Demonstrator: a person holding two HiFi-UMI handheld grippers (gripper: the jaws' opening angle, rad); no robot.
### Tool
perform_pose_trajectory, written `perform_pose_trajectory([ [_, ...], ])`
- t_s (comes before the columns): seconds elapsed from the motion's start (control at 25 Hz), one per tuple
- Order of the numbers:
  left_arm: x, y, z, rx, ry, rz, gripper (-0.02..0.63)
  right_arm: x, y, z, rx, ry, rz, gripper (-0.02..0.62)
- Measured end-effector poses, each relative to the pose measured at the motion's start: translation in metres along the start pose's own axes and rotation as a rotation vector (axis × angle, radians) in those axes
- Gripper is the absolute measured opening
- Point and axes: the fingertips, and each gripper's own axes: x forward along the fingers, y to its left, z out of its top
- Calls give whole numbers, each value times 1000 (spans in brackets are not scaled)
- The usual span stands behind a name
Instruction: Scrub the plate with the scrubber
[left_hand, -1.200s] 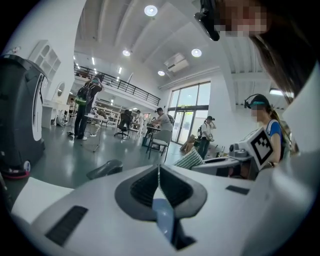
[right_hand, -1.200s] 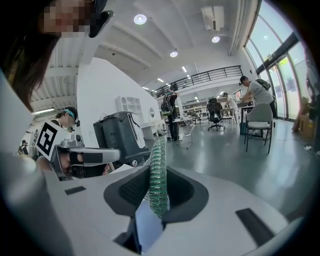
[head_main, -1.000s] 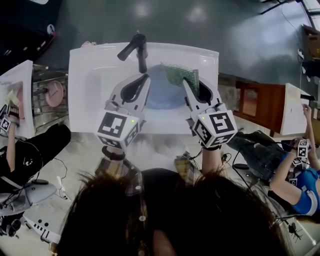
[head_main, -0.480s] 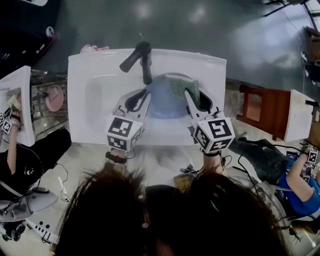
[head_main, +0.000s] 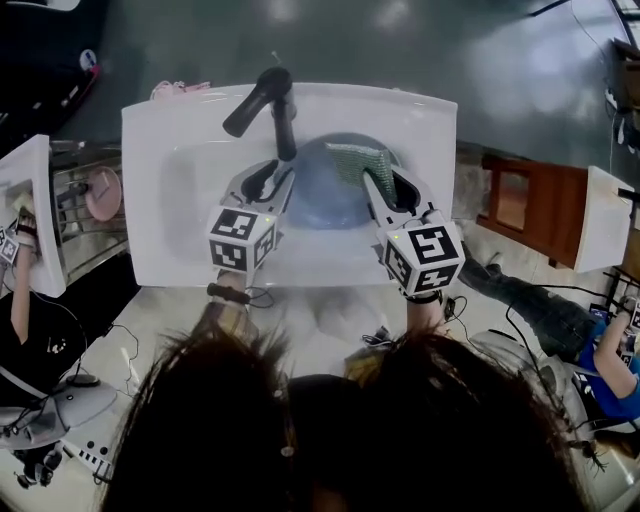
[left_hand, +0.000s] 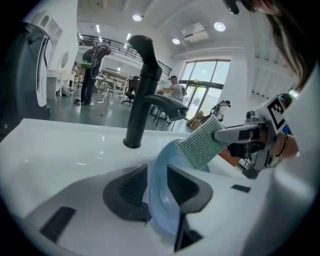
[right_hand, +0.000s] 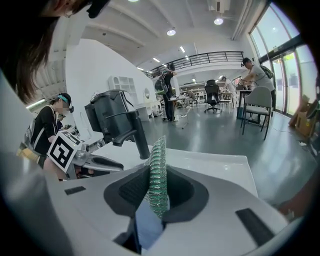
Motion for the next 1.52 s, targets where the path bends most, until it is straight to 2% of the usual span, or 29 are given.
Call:
perform_pose_trajectory([
  [0.44,29,10,-24,27,78,11,110,16,-17,-28,-30,69,-37,100],
  [0.72,30,18,-30,37,98,54,82,23,-32,-37,-158,98,-121,106],
  [0.88,32,16,-32,73,109,56,32,29,-37,-37,-297,104,-183,107],
  [1.08,32,15,-33,118,117,59,28,41,-39,-39,-536,140,-281,103],
  [1.36,31,12,-35,112,118,39,28,58,-32,-34,-730,182,-354,103],
  [1.52,30,12,-38,94,118,46,28,67,-22,-35,-816,184,-361,103],
])
